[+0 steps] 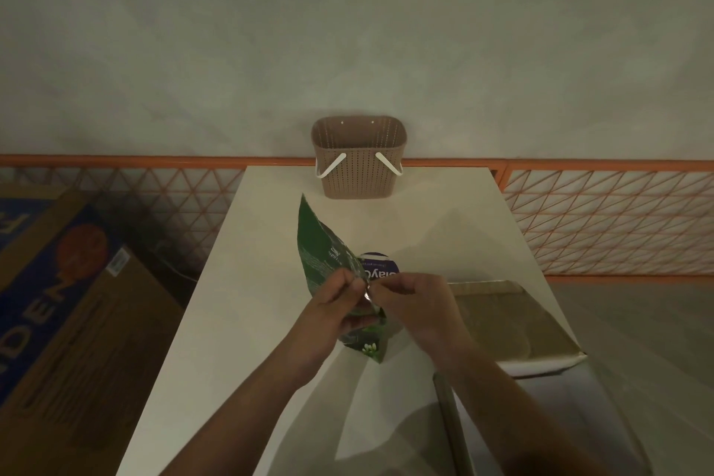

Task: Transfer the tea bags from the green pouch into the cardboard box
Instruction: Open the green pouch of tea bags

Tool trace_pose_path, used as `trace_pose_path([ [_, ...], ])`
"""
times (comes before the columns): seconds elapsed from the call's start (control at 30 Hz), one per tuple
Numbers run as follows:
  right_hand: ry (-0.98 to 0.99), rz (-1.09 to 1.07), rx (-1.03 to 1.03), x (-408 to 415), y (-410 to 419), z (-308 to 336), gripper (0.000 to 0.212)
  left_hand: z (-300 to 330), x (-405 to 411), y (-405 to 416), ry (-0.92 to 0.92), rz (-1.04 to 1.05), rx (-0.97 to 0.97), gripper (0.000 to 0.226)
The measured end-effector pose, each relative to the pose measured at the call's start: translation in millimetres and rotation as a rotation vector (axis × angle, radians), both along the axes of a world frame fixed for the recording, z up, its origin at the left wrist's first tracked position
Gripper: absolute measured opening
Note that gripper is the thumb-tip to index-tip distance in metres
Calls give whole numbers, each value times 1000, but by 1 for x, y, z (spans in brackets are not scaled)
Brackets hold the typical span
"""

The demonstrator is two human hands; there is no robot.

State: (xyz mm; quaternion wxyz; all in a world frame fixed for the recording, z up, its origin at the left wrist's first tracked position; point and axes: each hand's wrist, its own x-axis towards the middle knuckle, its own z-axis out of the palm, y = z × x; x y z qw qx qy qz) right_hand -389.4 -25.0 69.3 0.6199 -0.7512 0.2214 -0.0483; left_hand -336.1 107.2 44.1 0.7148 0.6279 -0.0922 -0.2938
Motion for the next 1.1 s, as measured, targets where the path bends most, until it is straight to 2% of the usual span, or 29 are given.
trace_pose_path([
  [0.23, 20, -85, 99, -2, 7, -5, 11, -3, -3, -4, 41, 0, -99, 20],
  [0.5, 15, -119, 103, -3, 9, -6, 12, -8, -6, -7, 54, 33, -142, 21],
  [0.77, 18, -118, 201, -5, 8, -1, 12, -9, -7, -7, 53, 27, -157, 26],
  [0.83, 2, -92, 139, -7, 5, -2, 12, -8, -6, -7, 31, 28, -132, 21],
  [0.97, 4, -6, -116, -9, -2, -4, 13, -2, -1, -4, -13, 0, -68, 20],
  [1.1, -2, 16, -230, -10, -4, -6, 13, -2, 0, -3, -49, -51, 7, 21],
])
